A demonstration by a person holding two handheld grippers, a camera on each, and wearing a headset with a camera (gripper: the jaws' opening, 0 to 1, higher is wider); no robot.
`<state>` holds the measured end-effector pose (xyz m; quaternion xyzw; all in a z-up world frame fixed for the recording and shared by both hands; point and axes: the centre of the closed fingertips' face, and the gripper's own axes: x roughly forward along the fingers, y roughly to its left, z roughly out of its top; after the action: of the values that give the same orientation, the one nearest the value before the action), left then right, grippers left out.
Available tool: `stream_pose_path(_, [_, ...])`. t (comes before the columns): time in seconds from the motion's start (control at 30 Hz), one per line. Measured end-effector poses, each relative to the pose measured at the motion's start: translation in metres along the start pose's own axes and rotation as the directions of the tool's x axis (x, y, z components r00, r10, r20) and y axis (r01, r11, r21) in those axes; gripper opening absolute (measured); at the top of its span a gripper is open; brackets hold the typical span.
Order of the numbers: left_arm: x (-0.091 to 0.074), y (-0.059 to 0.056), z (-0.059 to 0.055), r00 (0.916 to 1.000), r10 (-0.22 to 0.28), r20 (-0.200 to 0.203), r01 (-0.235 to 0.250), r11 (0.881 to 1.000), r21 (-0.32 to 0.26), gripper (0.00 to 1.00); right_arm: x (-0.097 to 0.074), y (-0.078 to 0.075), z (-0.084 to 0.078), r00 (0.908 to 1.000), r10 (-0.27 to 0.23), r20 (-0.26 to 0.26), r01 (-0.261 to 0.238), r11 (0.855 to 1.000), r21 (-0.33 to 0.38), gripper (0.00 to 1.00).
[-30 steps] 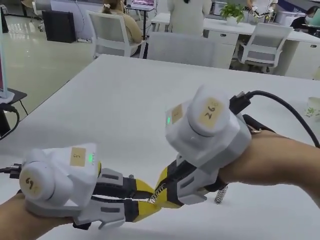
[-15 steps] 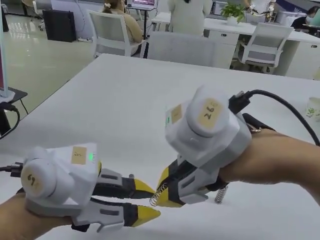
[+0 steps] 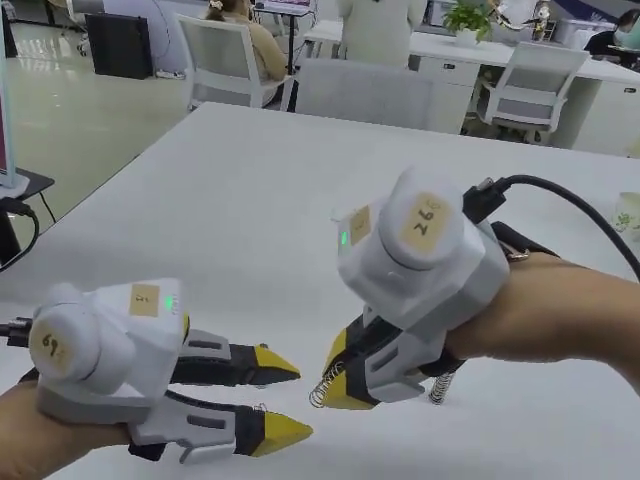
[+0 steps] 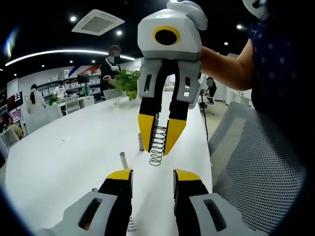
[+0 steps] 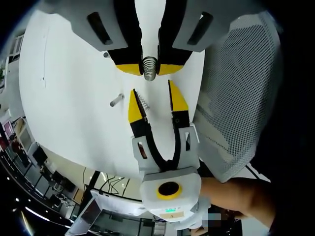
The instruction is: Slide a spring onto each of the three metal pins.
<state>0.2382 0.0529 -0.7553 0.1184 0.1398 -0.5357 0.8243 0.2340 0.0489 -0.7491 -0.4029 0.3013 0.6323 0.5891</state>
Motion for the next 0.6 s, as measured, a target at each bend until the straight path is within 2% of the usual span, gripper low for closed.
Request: stream_pose_path(0.6, [-0.02,0.009,-0.01,0.9984,0.057,0.006,-0.056,0.997,-0.061,0.42,-0.005,-0.005,-0.013,0.9996,-0.015,-0.026,0.015,1.0,0.017,0.09])
